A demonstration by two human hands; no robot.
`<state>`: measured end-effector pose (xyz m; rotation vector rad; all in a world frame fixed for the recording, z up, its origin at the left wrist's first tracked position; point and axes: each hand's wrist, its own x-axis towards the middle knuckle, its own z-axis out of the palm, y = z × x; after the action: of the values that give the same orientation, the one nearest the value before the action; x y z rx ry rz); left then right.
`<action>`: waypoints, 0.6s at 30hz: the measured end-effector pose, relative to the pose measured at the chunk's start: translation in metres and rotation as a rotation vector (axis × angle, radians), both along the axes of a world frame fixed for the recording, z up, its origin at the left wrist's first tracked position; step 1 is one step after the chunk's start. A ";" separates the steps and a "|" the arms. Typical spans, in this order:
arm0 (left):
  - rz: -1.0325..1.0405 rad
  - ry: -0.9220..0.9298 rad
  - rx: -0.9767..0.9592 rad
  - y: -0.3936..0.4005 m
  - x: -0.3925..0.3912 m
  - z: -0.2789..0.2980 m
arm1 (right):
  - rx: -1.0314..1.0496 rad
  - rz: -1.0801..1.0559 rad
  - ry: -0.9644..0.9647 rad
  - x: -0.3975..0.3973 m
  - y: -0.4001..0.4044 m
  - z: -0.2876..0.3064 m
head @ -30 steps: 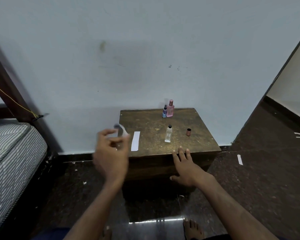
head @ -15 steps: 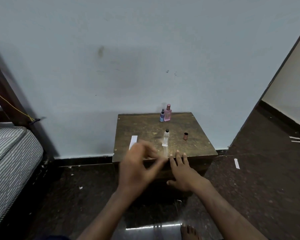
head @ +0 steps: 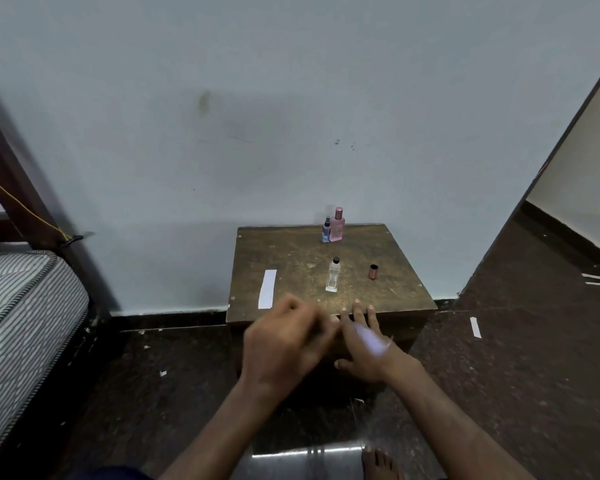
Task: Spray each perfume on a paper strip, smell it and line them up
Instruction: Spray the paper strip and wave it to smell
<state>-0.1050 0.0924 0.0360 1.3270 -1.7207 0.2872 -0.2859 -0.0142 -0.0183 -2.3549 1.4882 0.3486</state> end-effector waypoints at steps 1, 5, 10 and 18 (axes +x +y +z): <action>0.134 0.093 0.027 -0.005 0.008 0.003 | 0.003 0.001 0.004 0.001 0.000 0.001; 0.556 0.551 0.090 -0.014 0.043 0.013 | -0.019 0.007 0.032 0.000 -0.001 -0.002; 0.103 -0.019 -0.044 0.008 -0.007 0.001 | -0.037 0.011 0.033 -0.001 -0.007 -0.012; 0.599 0.531 0.077 -0.010 0.049 0.015 | -0.025 0.013 0.038 -0.001 -0.002 -0.006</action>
<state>-0.0558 0.0825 0.0514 1.7688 -0.8810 0.1788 -0.2865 -0.0163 -0.0244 -2.3907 1.5041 0.3827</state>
